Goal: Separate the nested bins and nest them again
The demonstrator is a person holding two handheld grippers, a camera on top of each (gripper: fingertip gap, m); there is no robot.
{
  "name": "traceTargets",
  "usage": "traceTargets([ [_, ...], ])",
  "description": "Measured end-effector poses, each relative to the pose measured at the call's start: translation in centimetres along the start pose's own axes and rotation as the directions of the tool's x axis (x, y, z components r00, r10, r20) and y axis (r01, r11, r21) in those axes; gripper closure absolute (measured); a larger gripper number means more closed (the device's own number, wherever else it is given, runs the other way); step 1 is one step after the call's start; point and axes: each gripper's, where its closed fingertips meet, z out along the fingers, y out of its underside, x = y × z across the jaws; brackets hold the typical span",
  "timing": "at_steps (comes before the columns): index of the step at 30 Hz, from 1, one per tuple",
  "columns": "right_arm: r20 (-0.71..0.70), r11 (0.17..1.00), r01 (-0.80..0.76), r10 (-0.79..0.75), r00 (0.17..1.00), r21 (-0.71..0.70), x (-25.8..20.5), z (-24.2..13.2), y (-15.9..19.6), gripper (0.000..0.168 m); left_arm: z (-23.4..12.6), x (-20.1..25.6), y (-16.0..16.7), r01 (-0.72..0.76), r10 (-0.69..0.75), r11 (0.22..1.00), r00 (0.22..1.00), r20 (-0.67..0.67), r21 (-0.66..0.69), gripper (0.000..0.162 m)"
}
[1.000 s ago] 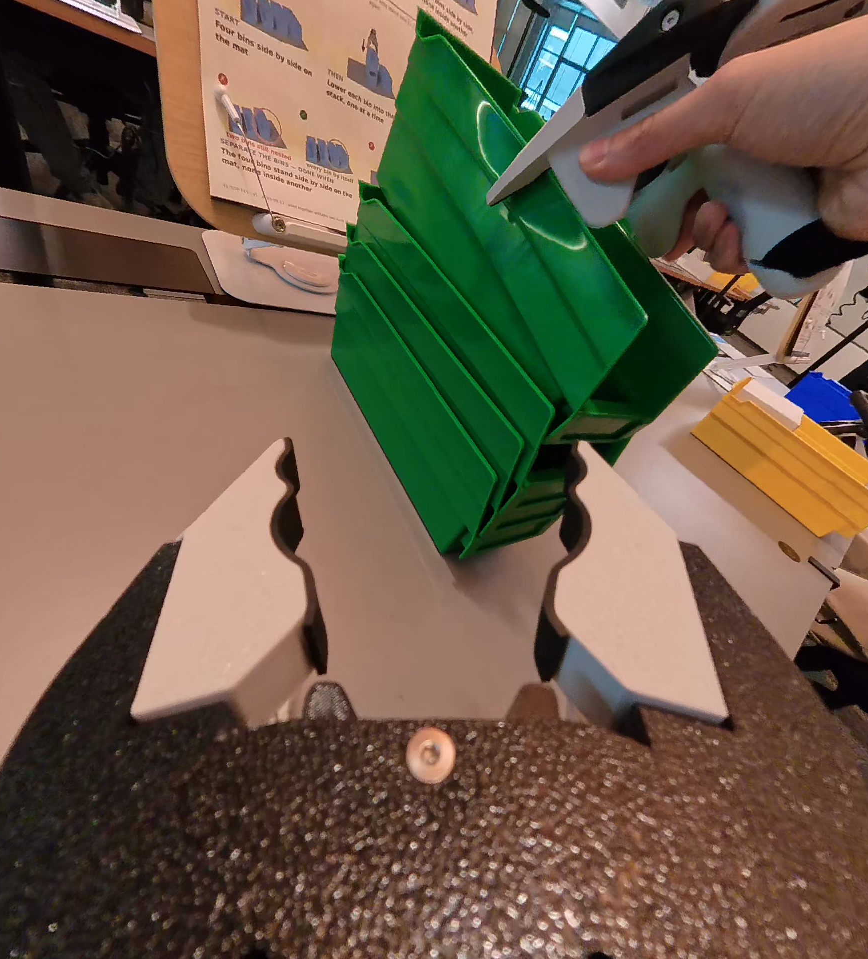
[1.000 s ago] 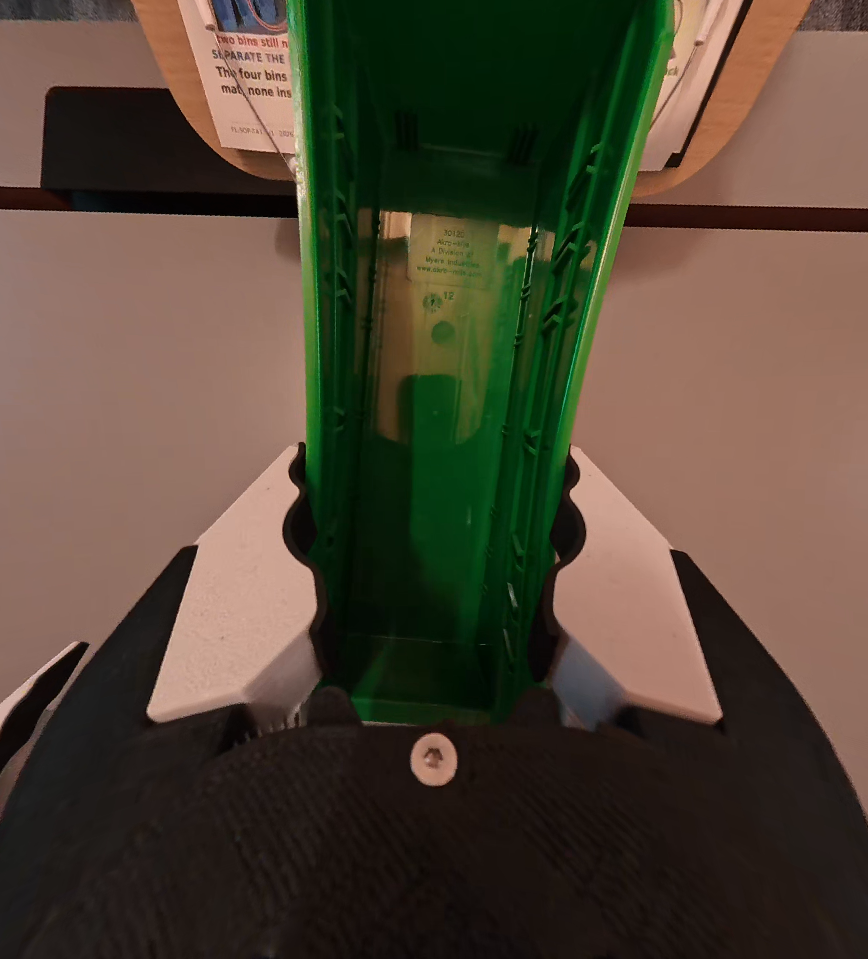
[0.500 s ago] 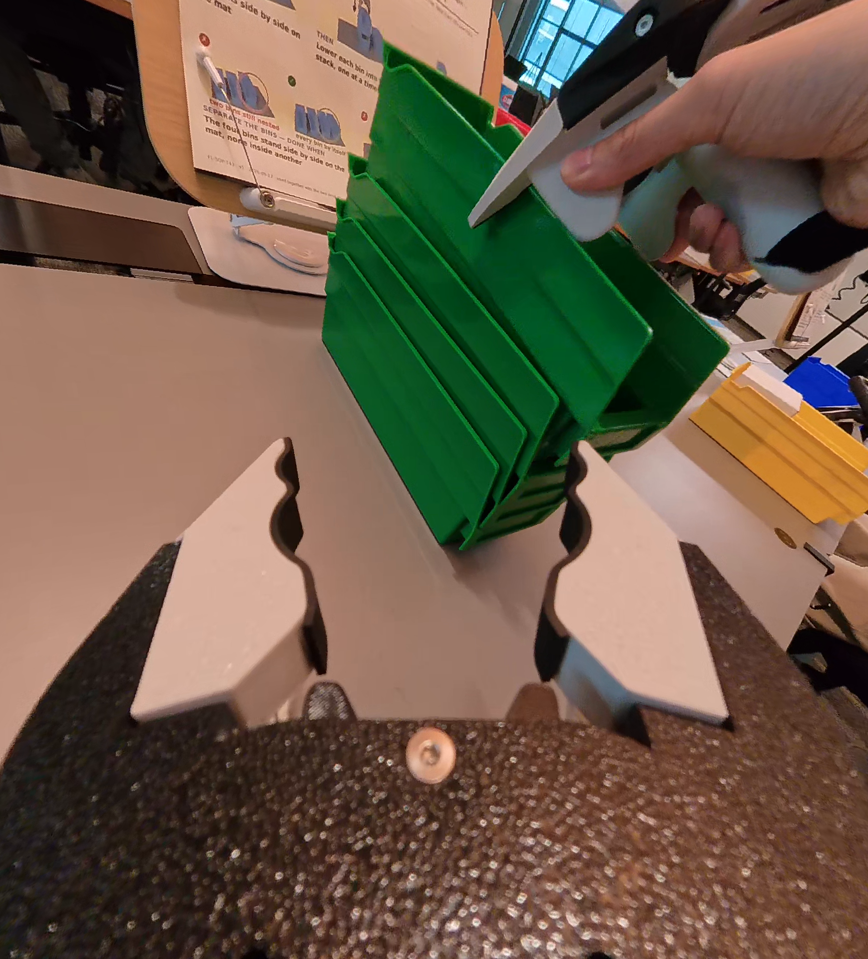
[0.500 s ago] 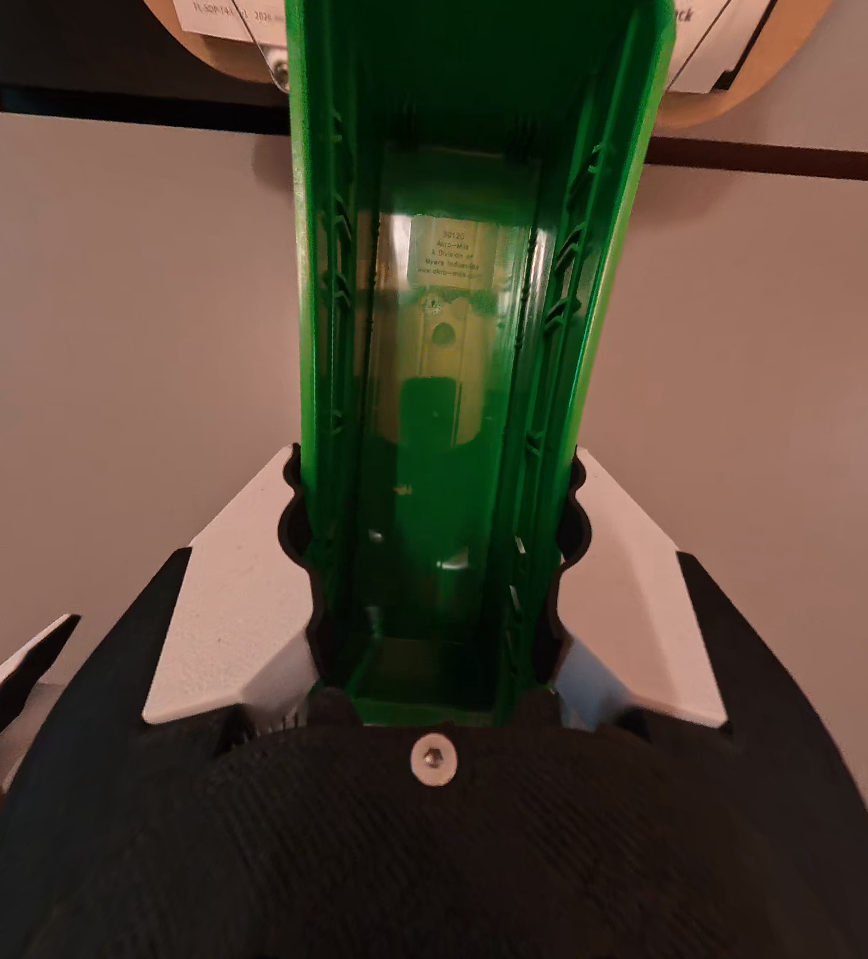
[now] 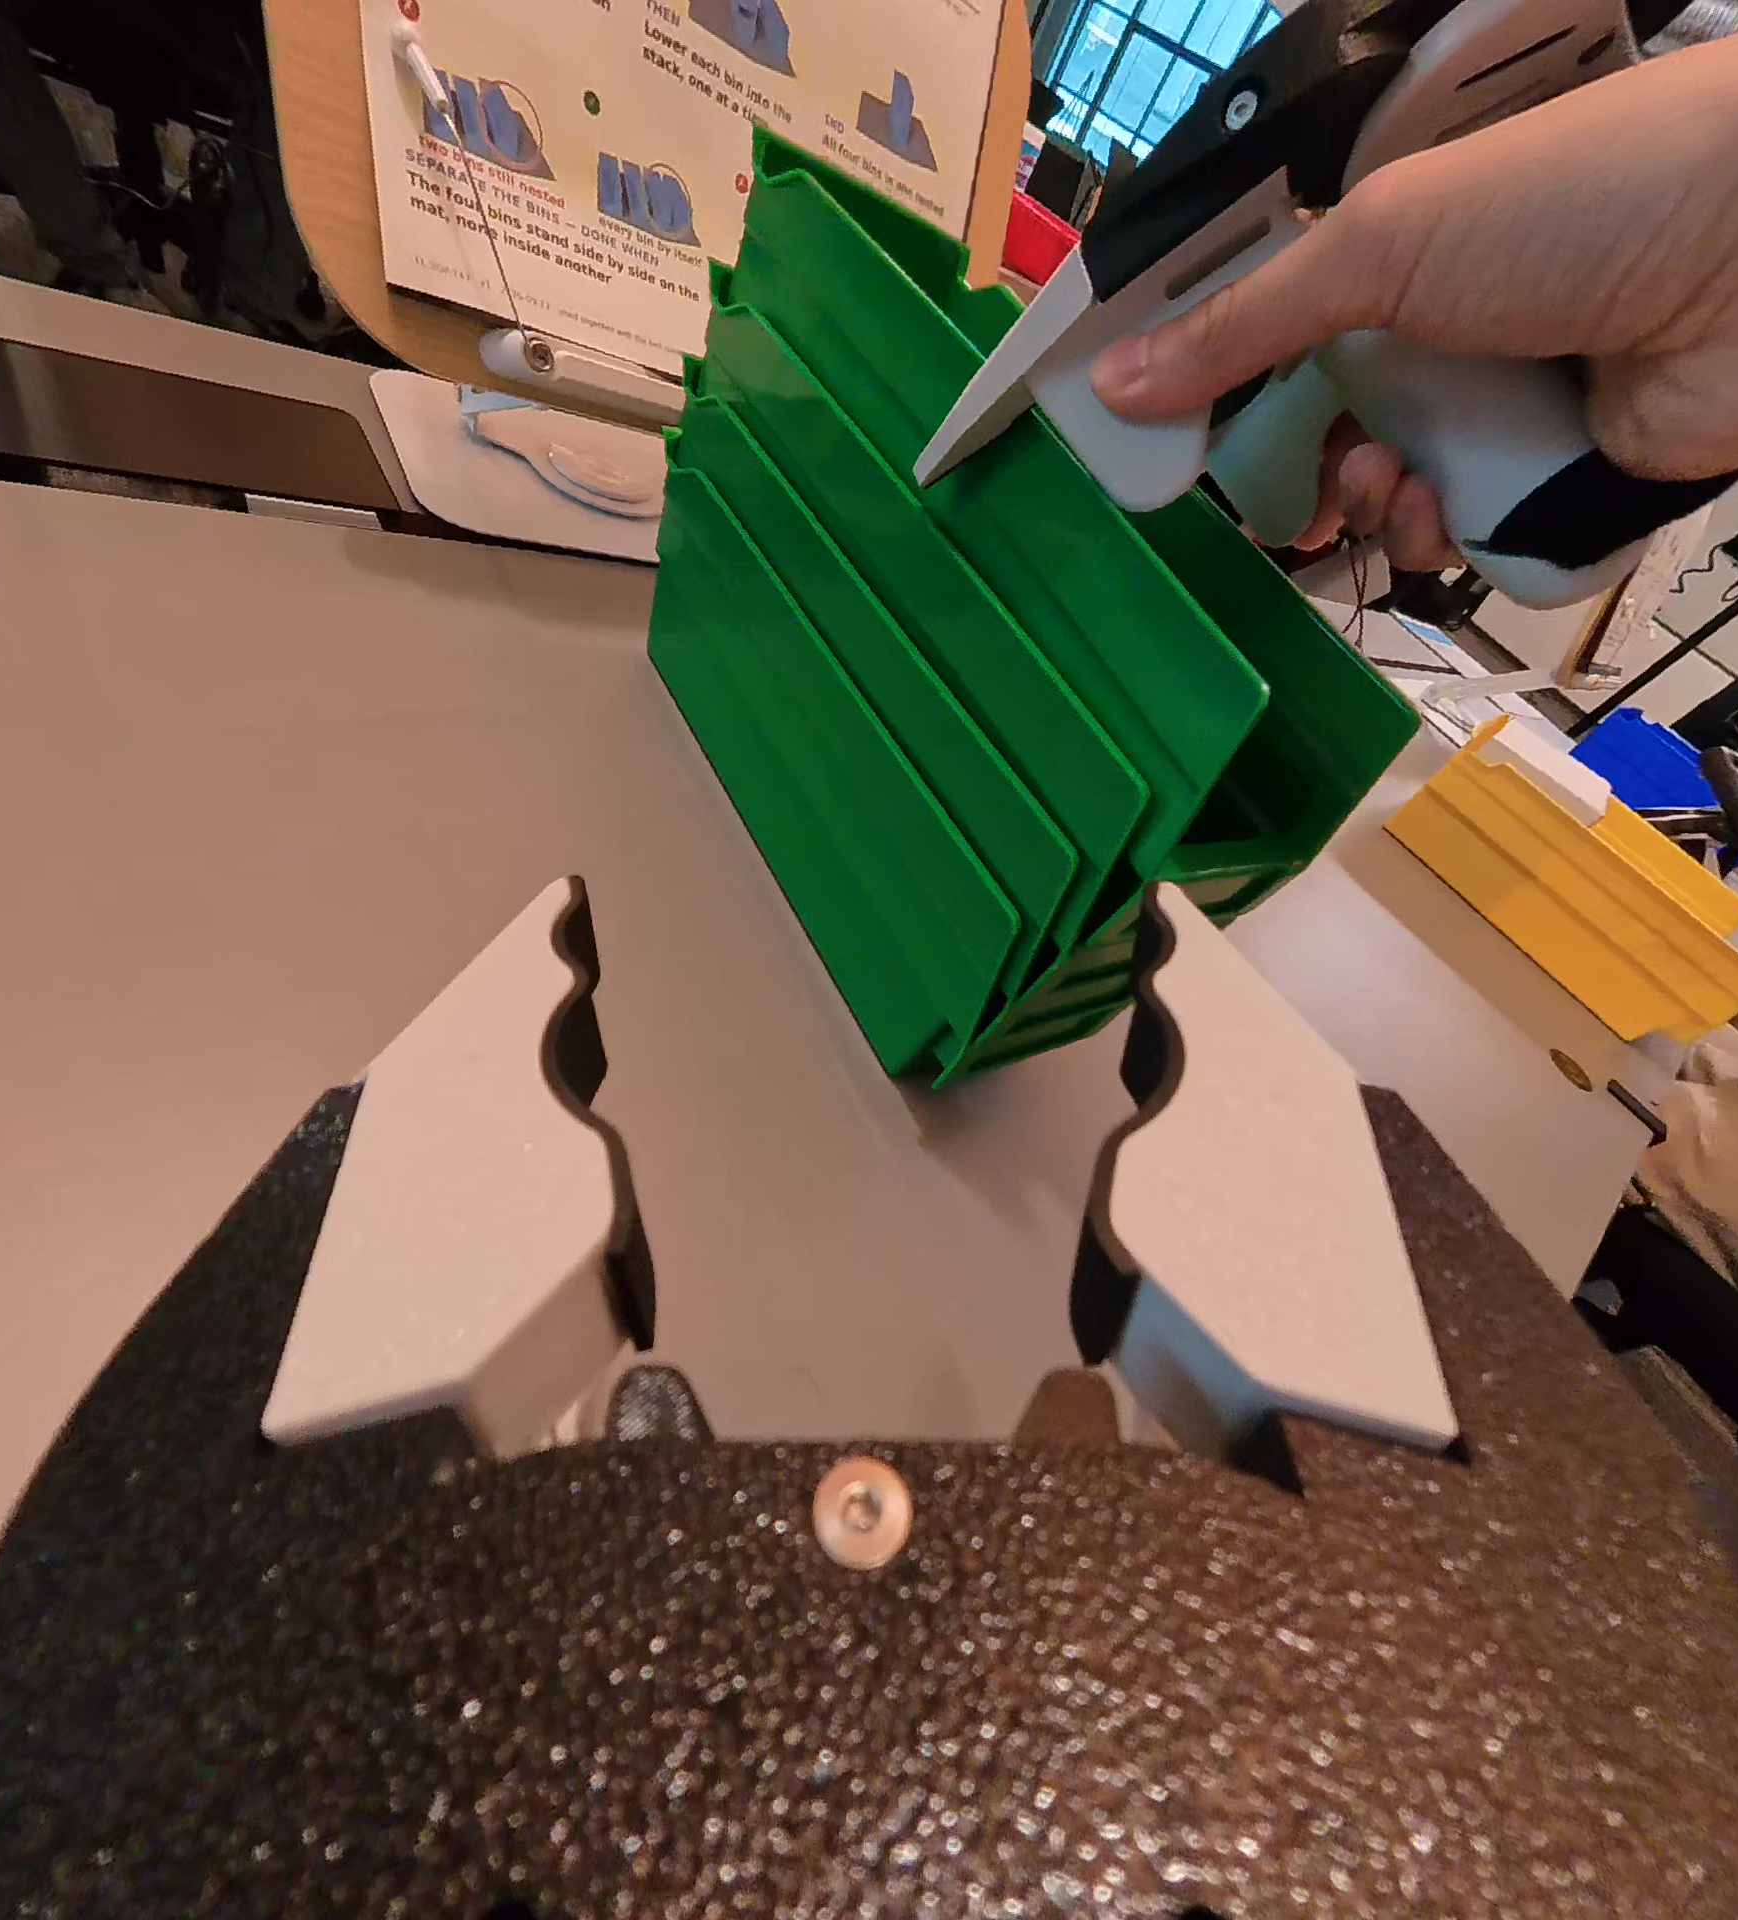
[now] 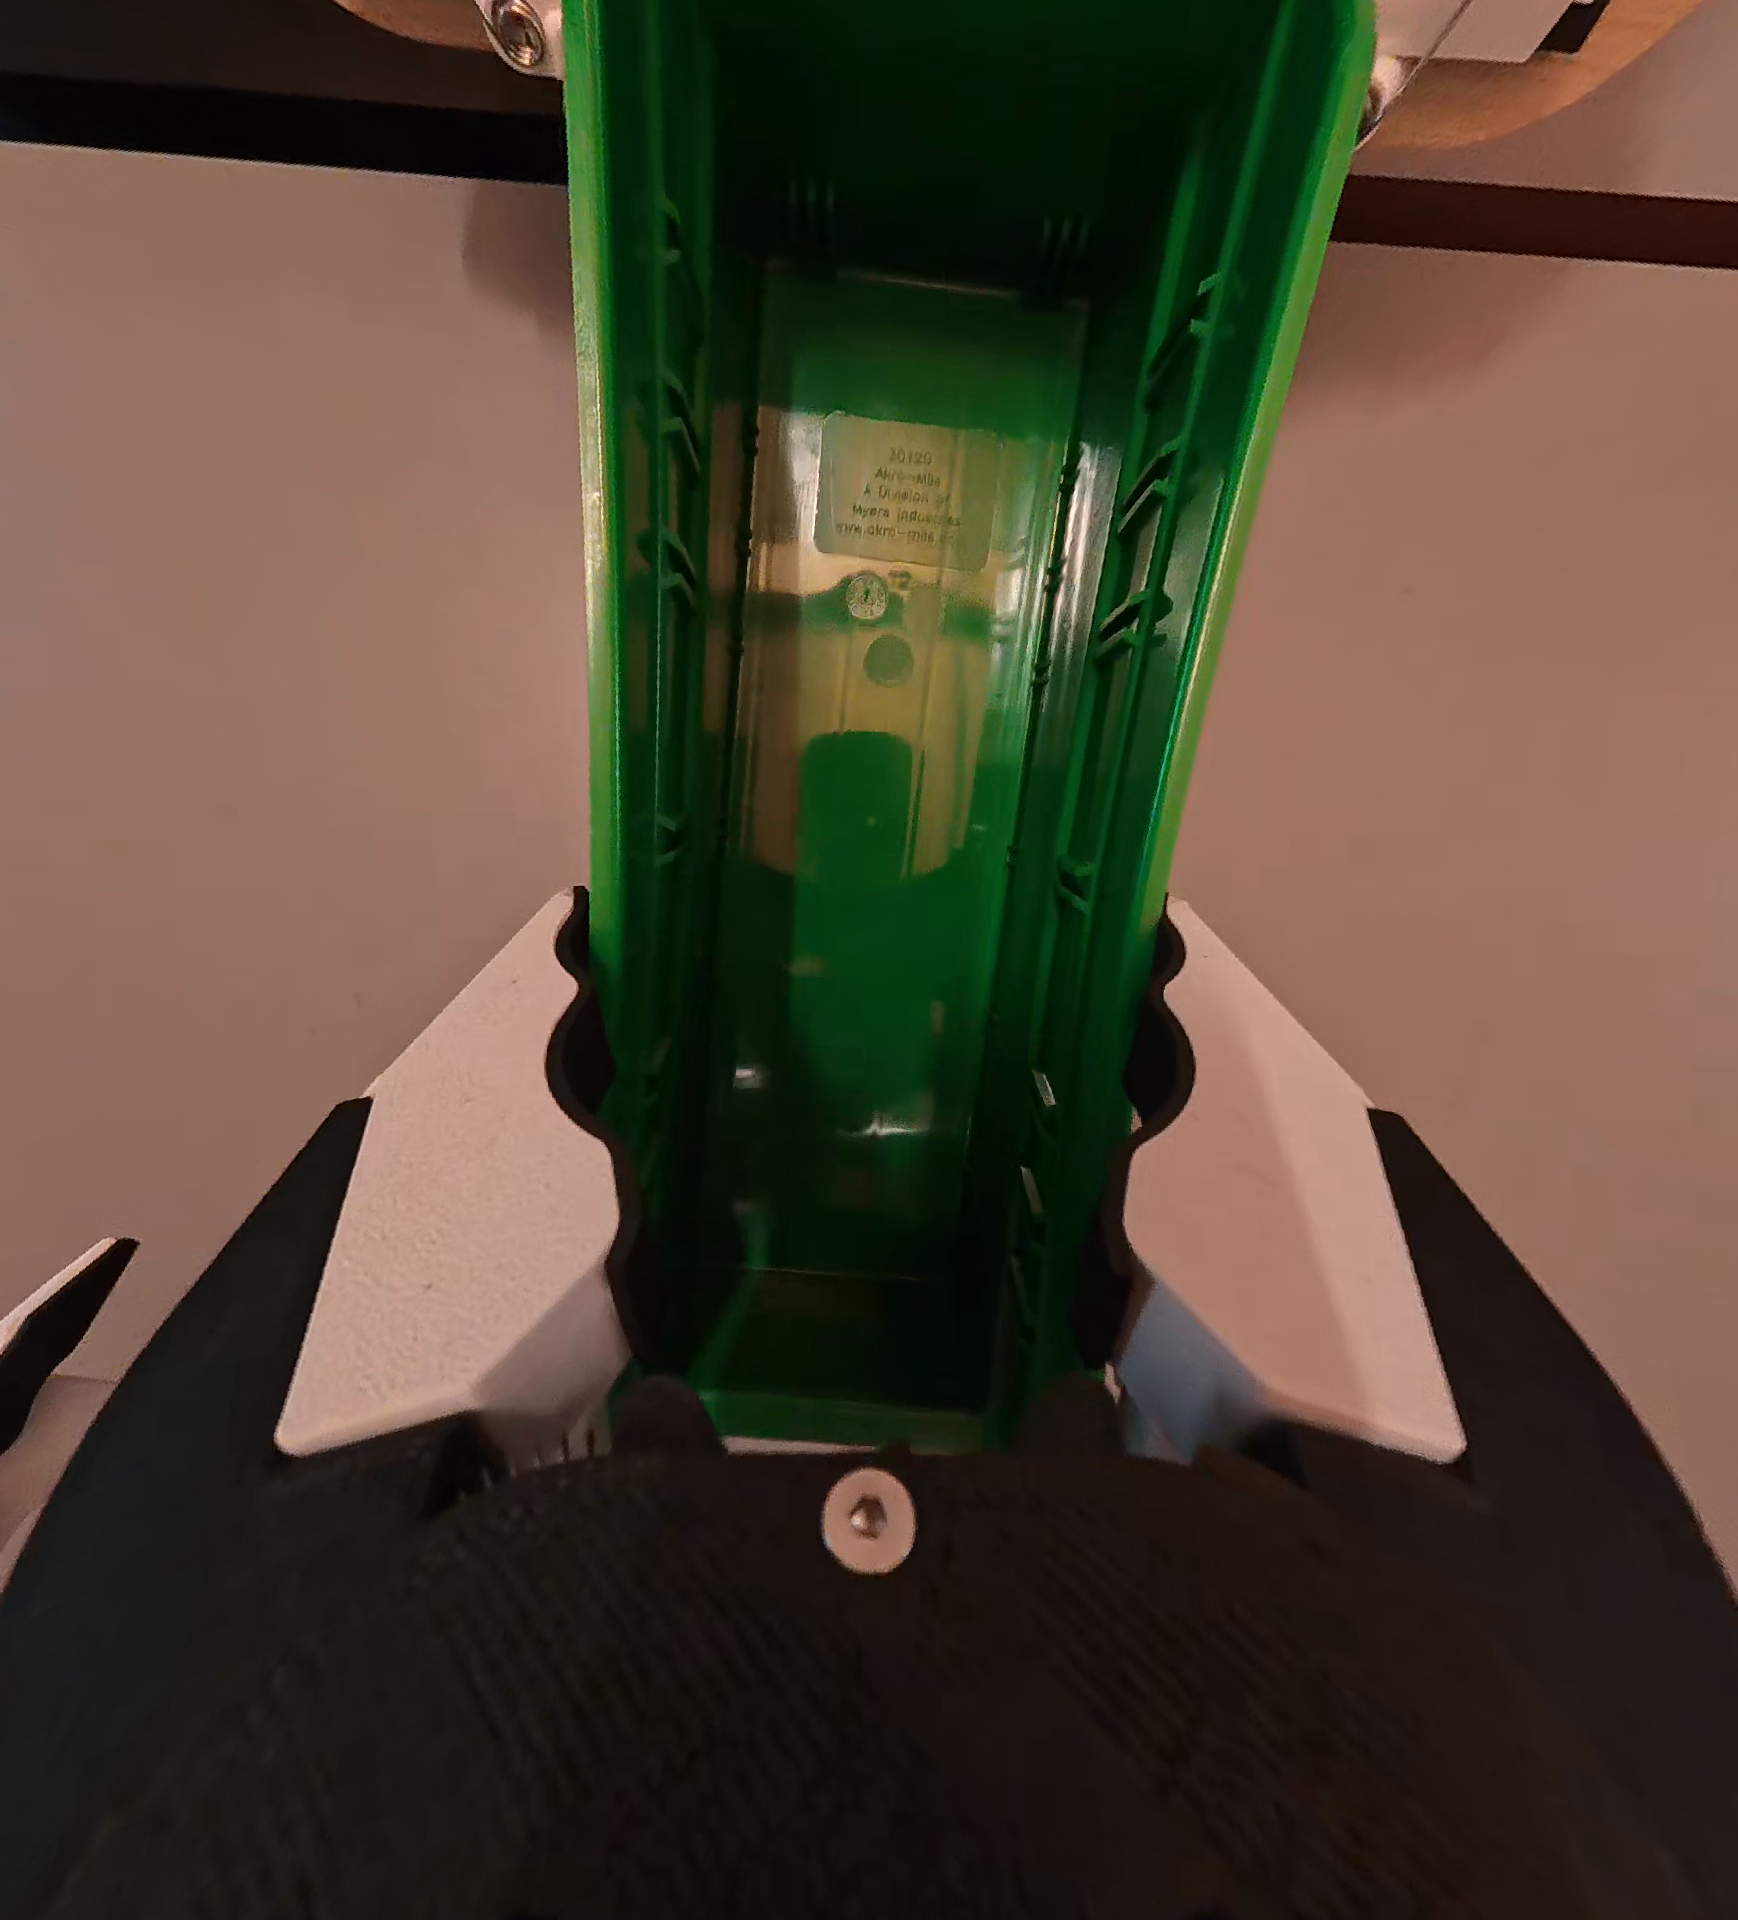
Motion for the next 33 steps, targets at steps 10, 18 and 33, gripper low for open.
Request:
traceTargets([
  [10,-0.019,0.991,0.092,-0.094,0.995,-0.097,-0.1,0.5,1.0,0.043,0.5,0.4,0.6,-0.010,0.009,1.000,1.000,-0.008,-0.025,0.061],
  [18,0.064,0.993,0.115,-0.113,0.992,-0.029,-0.3,-2.5,-1.9,0.052,0.7,0.3,1.1,-0.019,0.019,0.999,1.000,0.006,-0.047,0.060],
  [33,0.346,0.925,0.091,-0.227,0.910,0.368,6.8,-7.0,-2.3,0.053,1.6,-0.8,2.5,-0.013,0.021,0.993,0.997,0.072,-0.114,0.055],
])
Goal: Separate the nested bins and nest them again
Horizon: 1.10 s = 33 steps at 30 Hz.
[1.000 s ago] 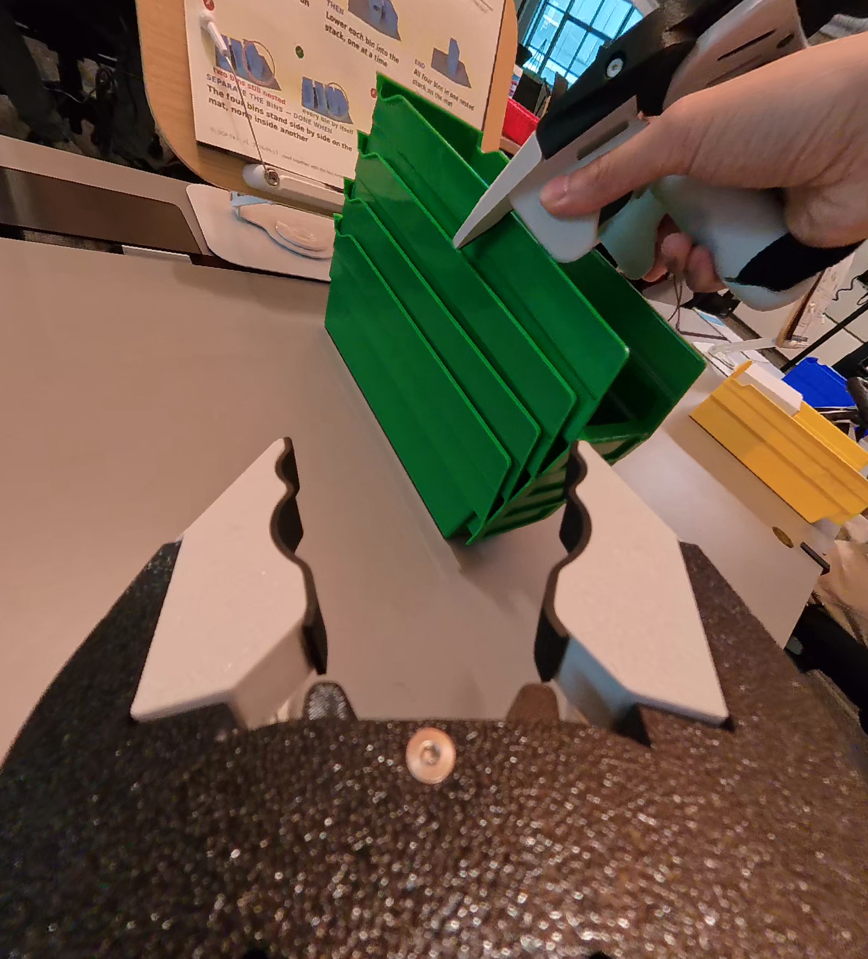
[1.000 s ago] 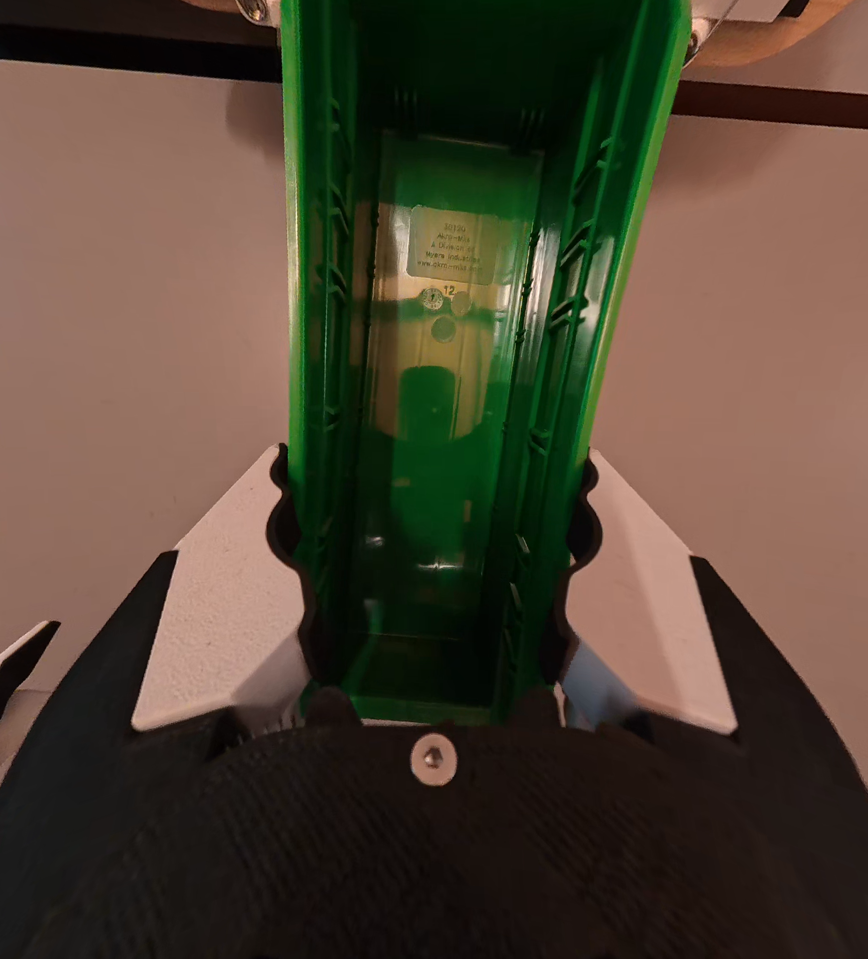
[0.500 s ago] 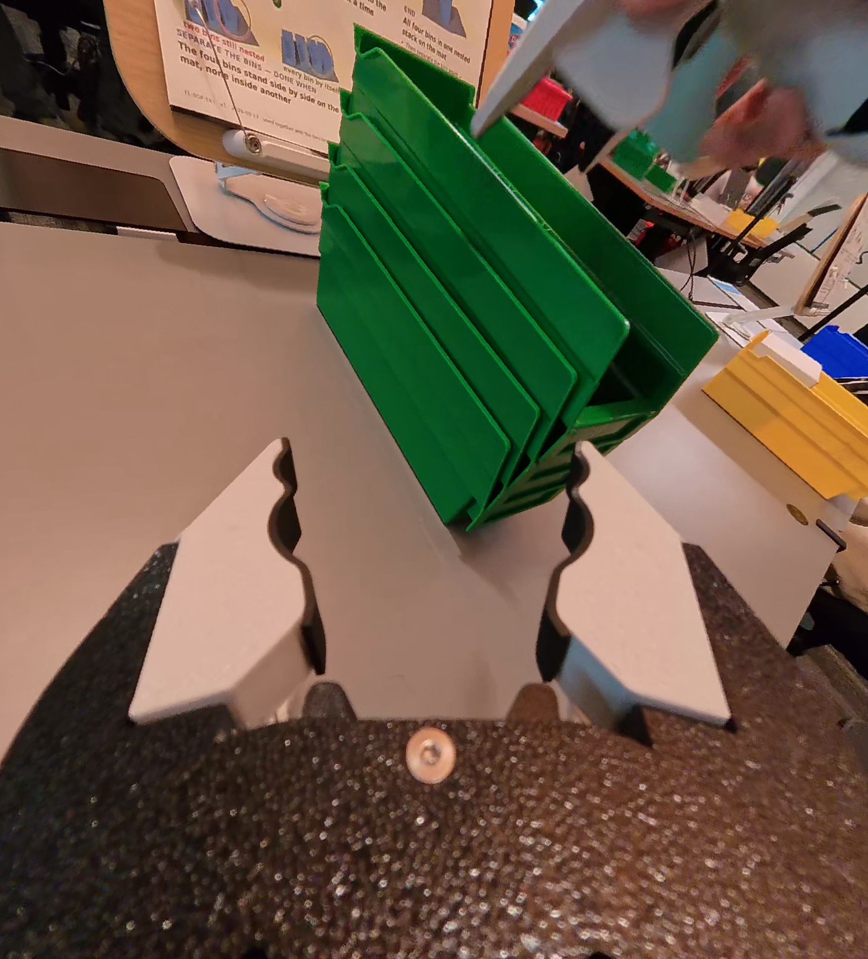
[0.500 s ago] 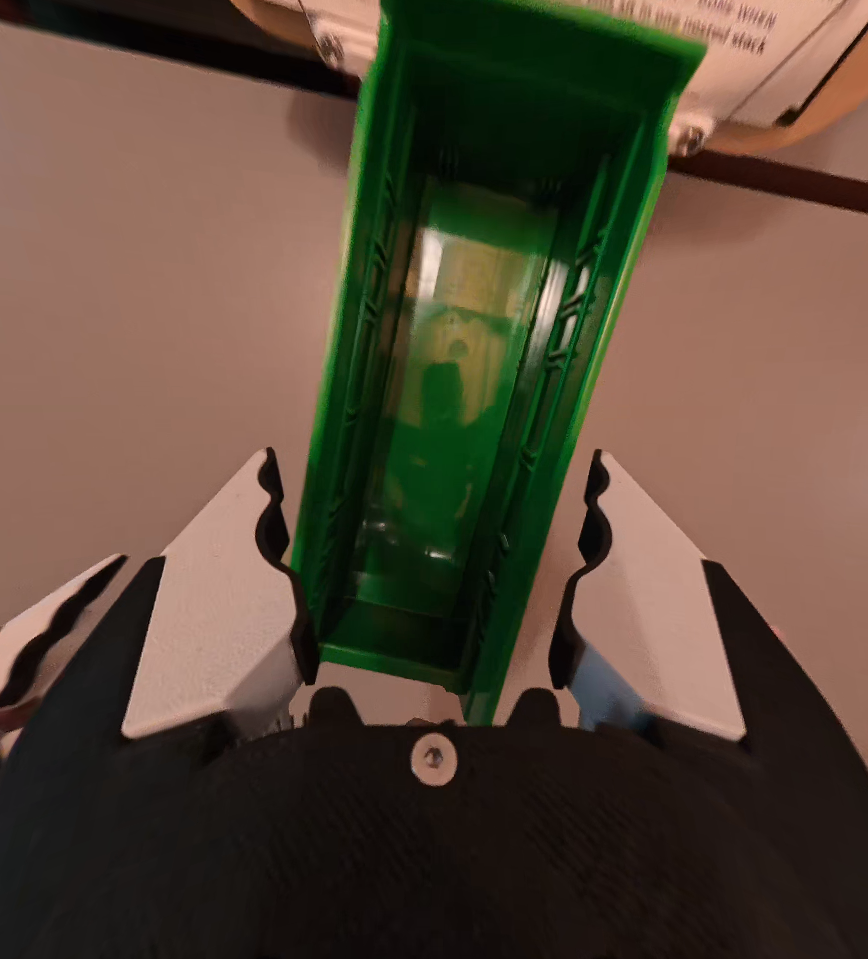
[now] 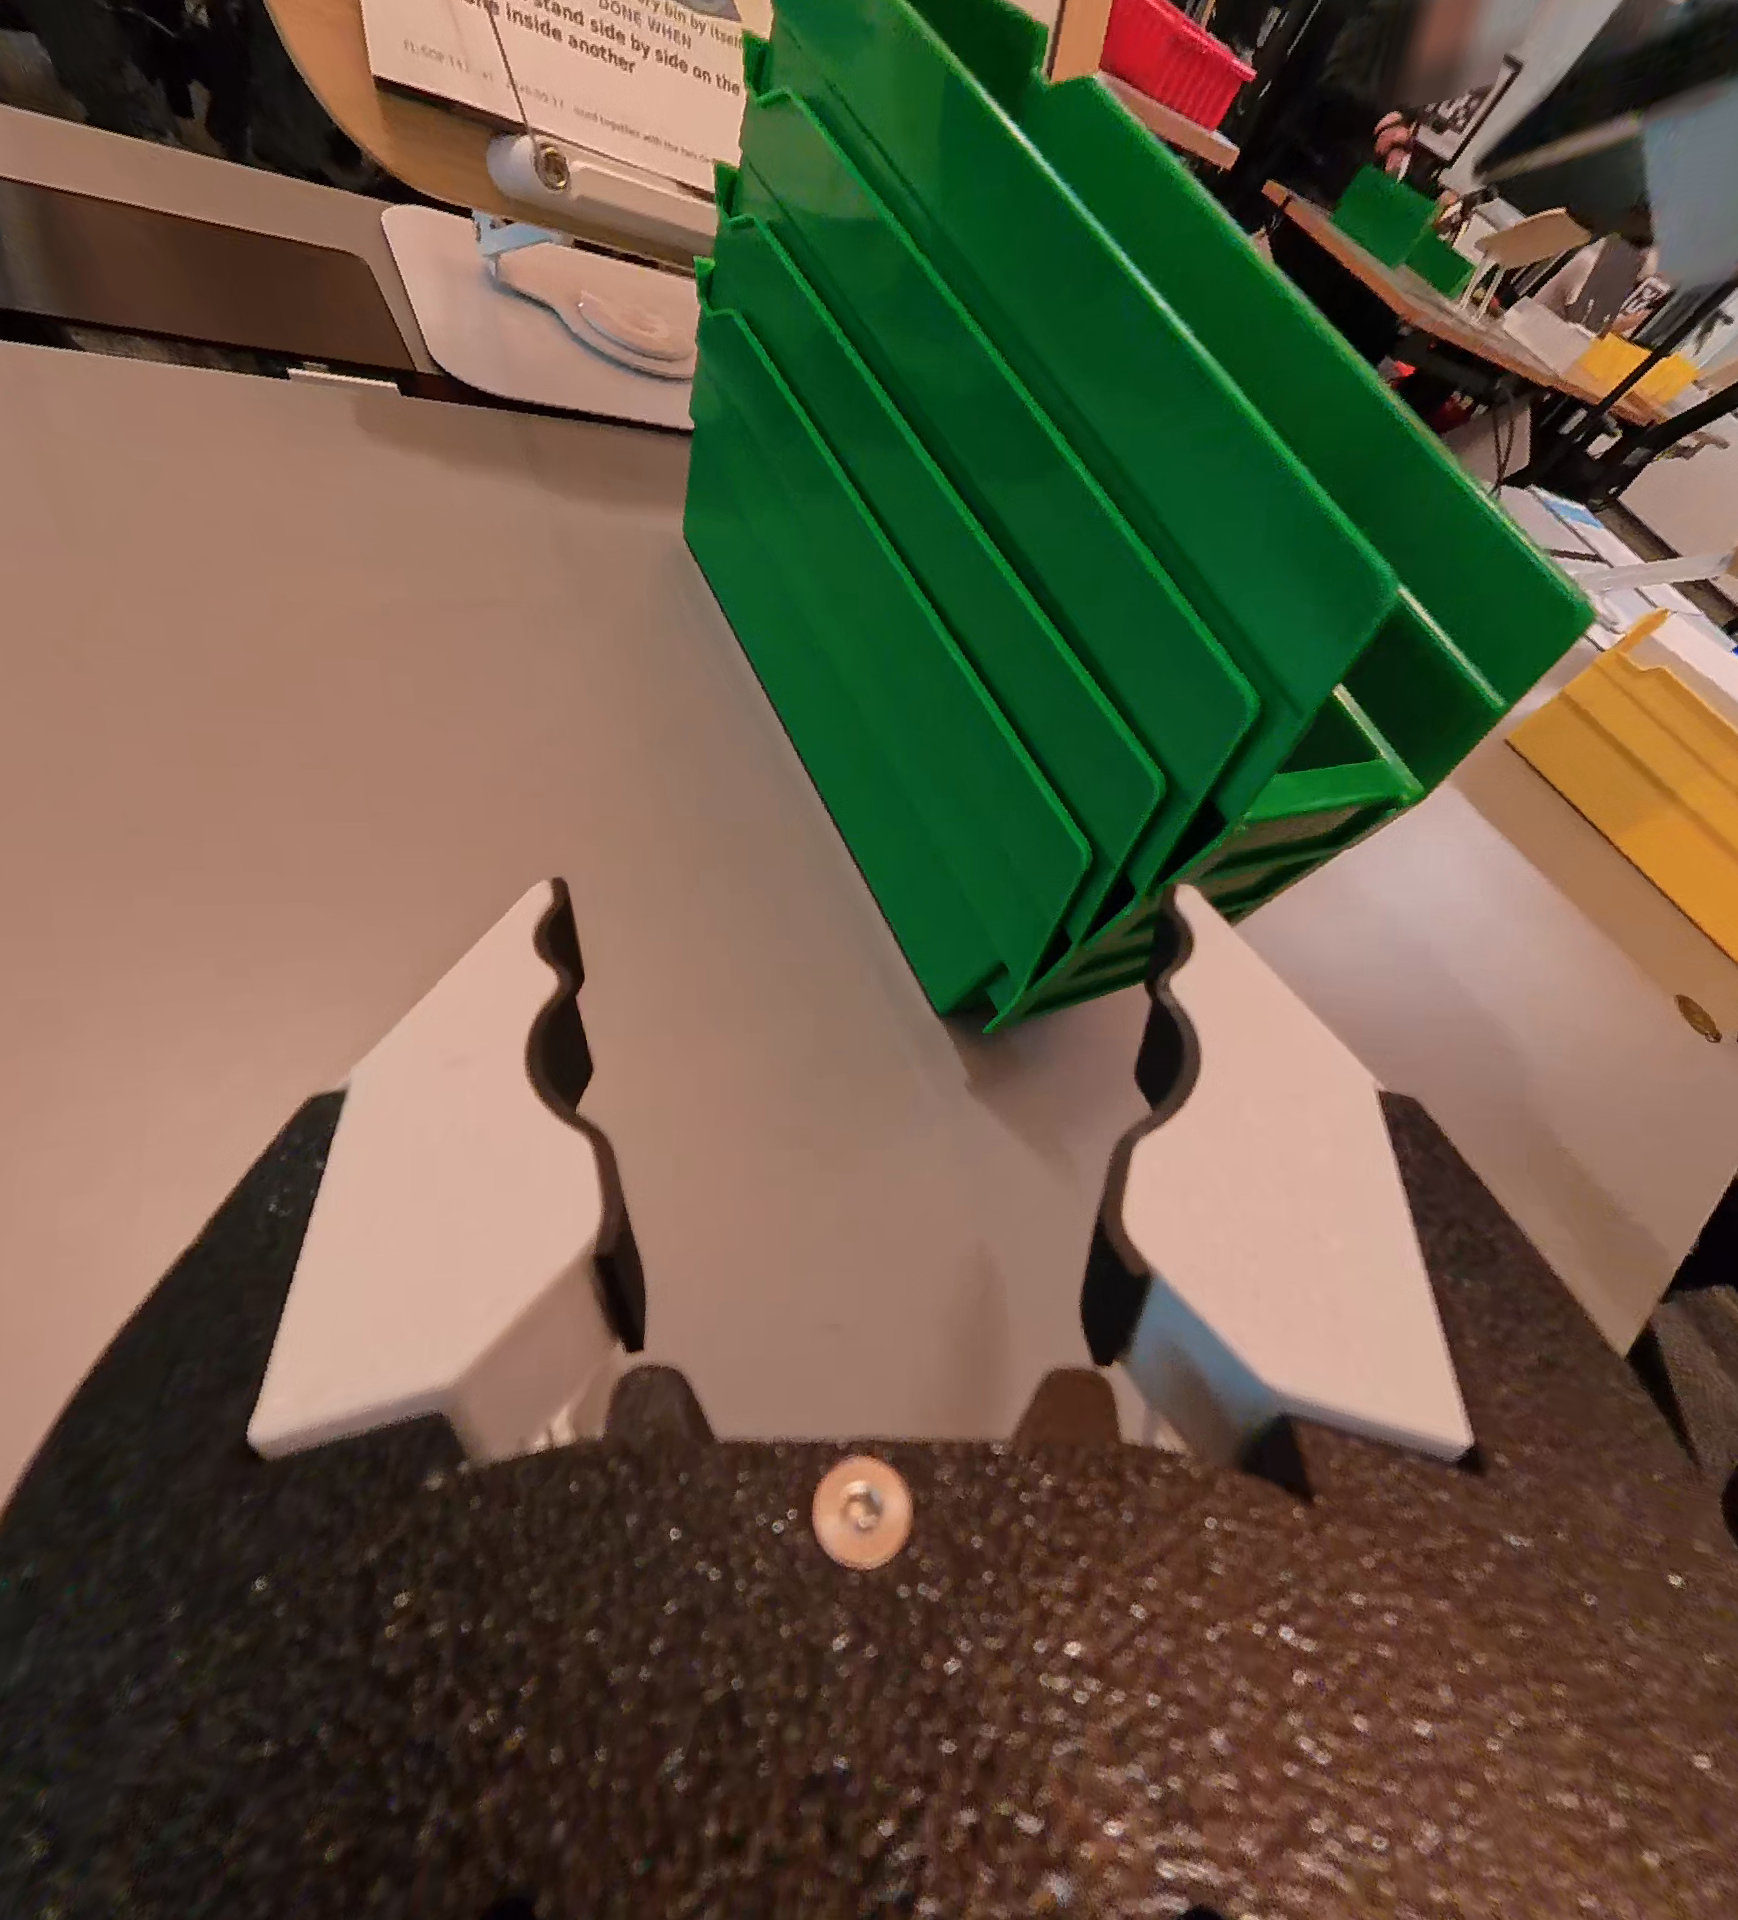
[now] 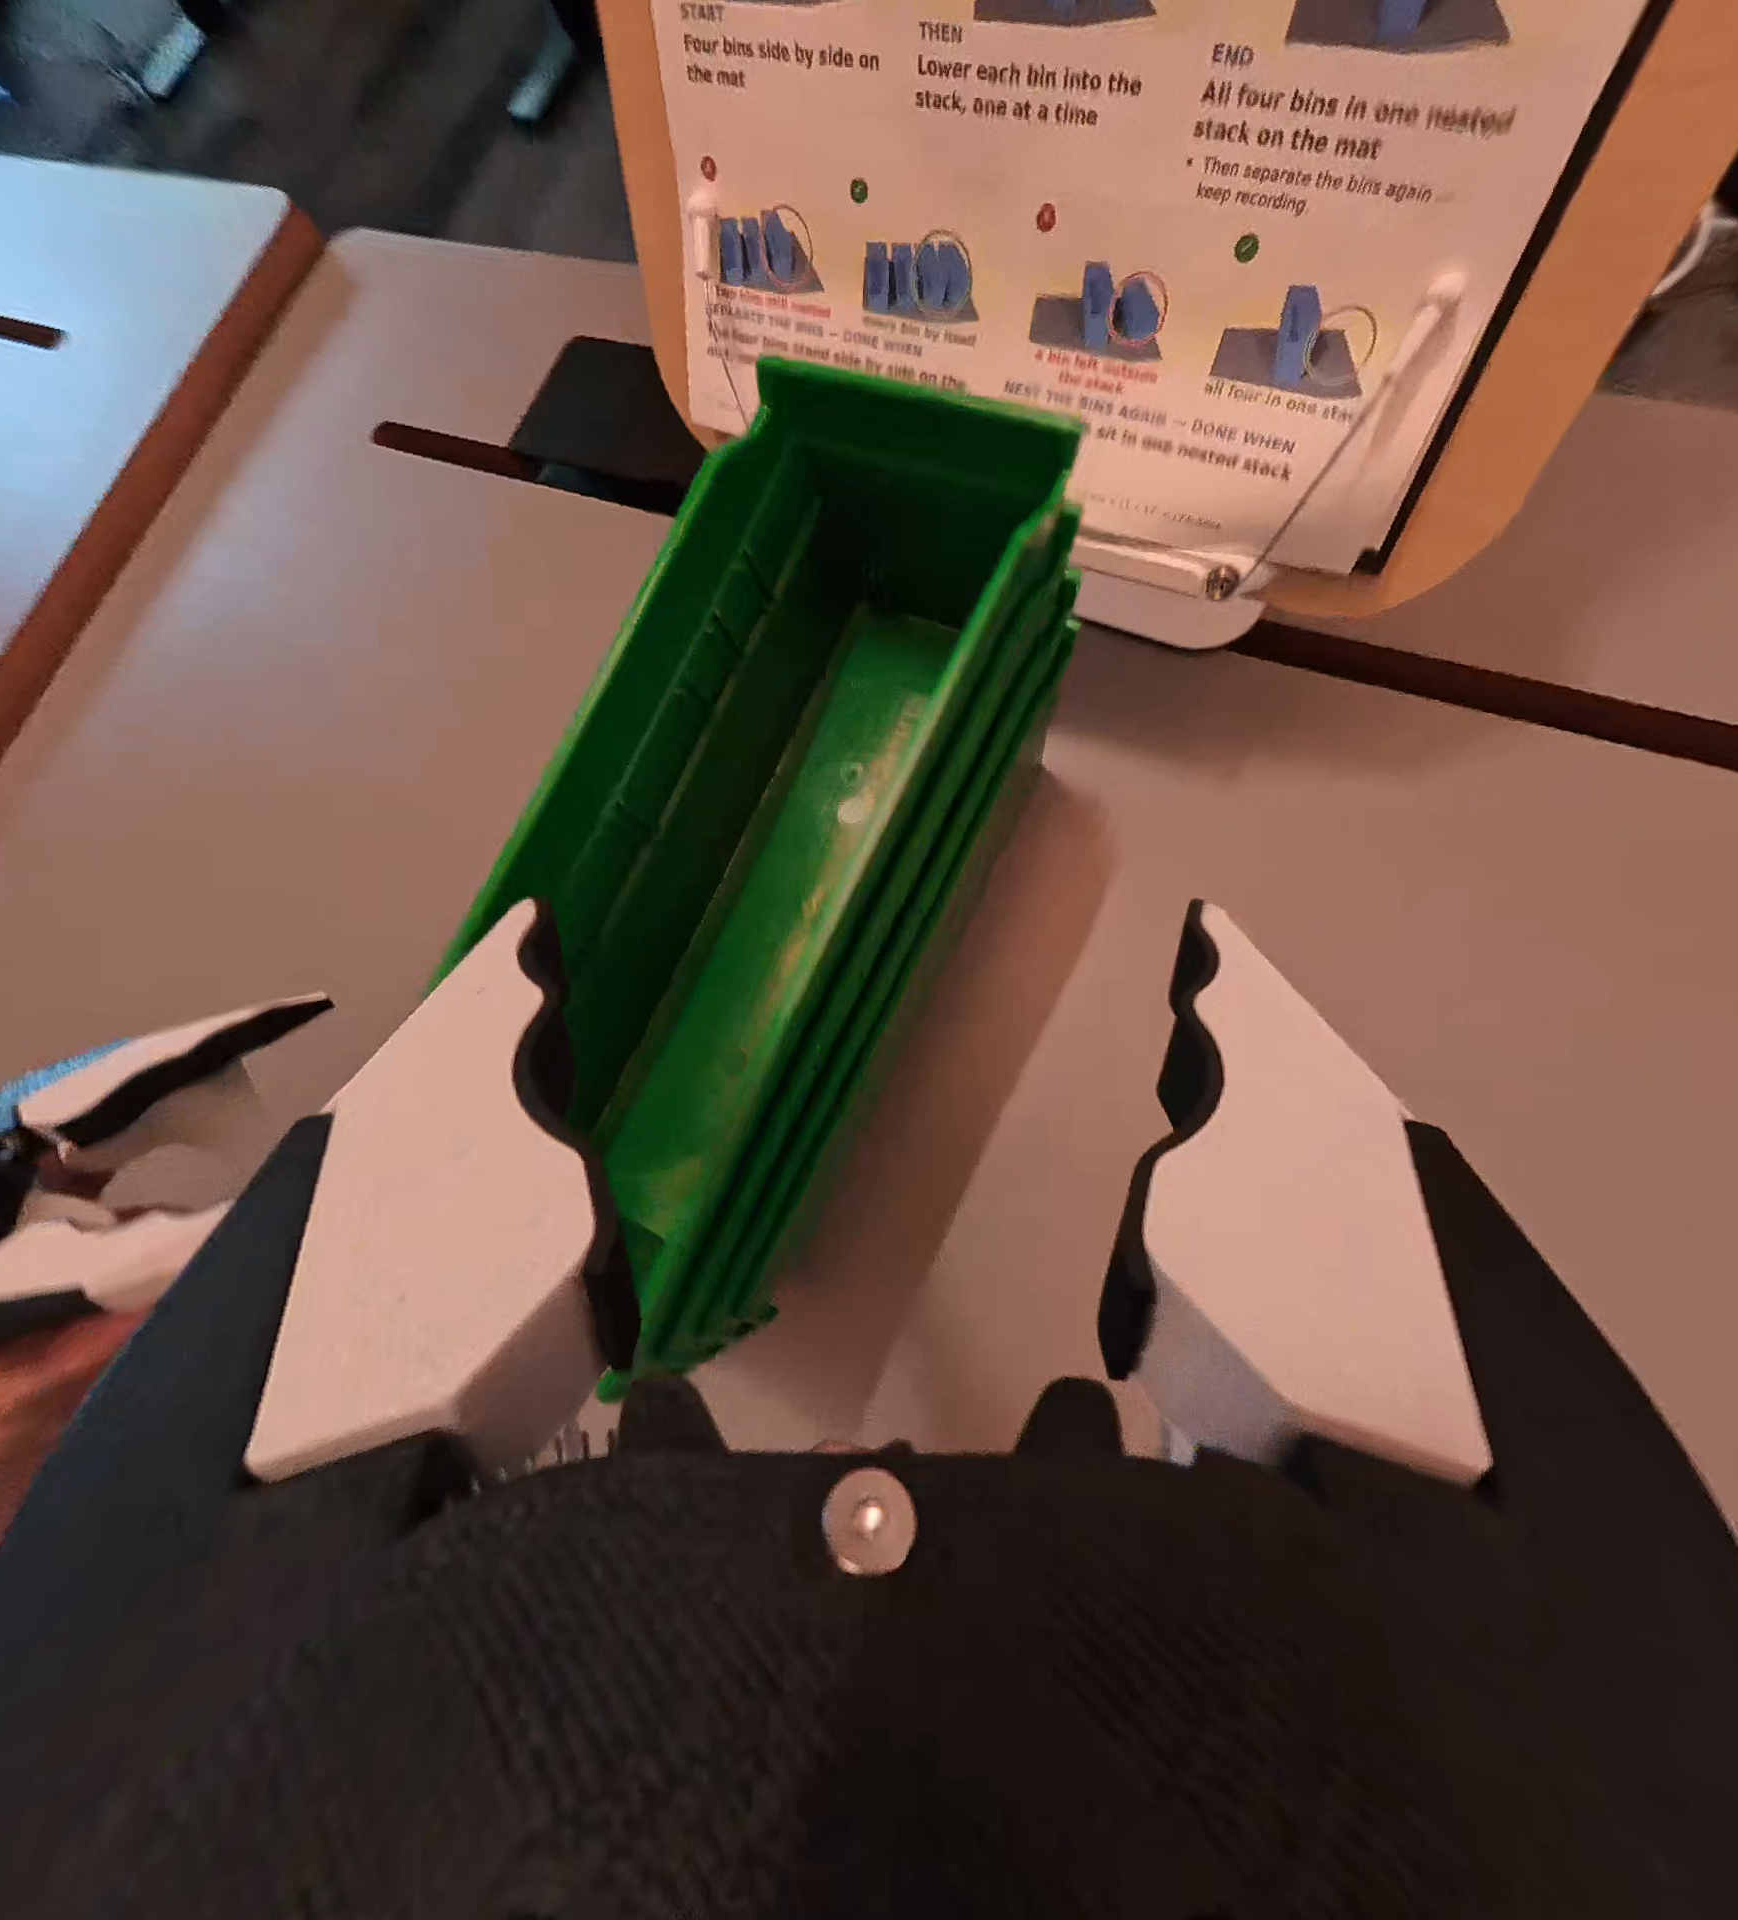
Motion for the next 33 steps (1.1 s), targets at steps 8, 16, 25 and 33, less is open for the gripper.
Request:
traceTargets([
  [8,0.127,0.953,-0.118,0.086,0.988,0.279,4.7,-1.1,8.9,0.063,-0.8,-0.7,-0.2,0.004,-0.004,1.000,0.999,0.032,-0.006,0.055],
  [16,-0.029,0.924,0.054,-0.046,0.999,0.379,6.6,-0.8,14.2,0.064,-1.4,0.5,1.8,-0.055,0.057,0.998,0.997,0.056,-0.036,0.055],
  [25,0.086,0.899,-0.076,0.044,0.995,0.430,3.1,-0.4,16.0,0.047,-0.5,-1.9,1.9,0.003,-0.016,0.998,0.980,0.201,0.064,0.056],
  [33,0.094,0.899,-0.063,0.024,0.995,0.433,1.1,-1.6,16.2,0.046,0.7,-1.2,1.8,-0.037,0.029,0.998,0.980,0.195,0.040,0.057],
])
